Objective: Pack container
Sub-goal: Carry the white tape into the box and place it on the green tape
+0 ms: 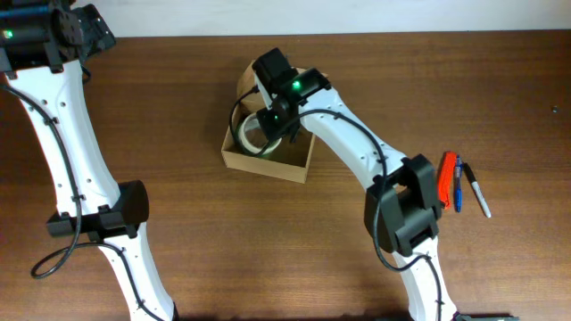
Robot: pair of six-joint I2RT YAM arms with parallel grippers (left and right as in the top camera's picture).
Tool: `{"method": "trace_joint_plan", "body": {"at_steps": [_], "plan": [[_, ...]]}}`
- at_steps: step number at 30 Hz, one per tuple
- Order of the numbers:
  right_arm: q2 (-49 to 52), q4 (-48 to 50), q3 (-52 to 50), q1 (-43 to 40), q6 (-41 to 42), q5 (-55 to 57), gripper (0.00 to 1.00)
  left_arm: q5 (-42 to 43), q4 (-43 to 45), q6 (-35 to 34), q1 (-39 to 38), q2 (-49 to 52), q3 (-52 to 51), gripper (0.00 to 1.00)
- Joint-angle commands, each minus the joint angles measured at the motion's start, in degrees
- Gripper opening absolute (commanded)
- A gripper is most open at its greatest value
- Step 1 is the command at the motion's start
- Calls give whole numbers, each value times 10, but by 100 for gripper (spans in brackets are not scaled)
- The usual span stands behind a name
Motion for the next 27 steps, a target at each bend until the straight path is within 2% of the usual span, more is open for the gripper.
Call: {"method": "trace_joint_plan", "body": {"at_steps": [1,20,25,27], "plan": [[11,6,2,5,4,-8,4,-6,-1,5,2,-8,-2,100],[37,61,2,5,7,-7,4,-6,-1,5,2,-8,-2,100],[39,87,2,5,7,-7,36,-6,-1,5,2,-8,-2,100],[39,90,2,5,7,-7,40,-6,-1,5,2,-8,-2,100]]}}
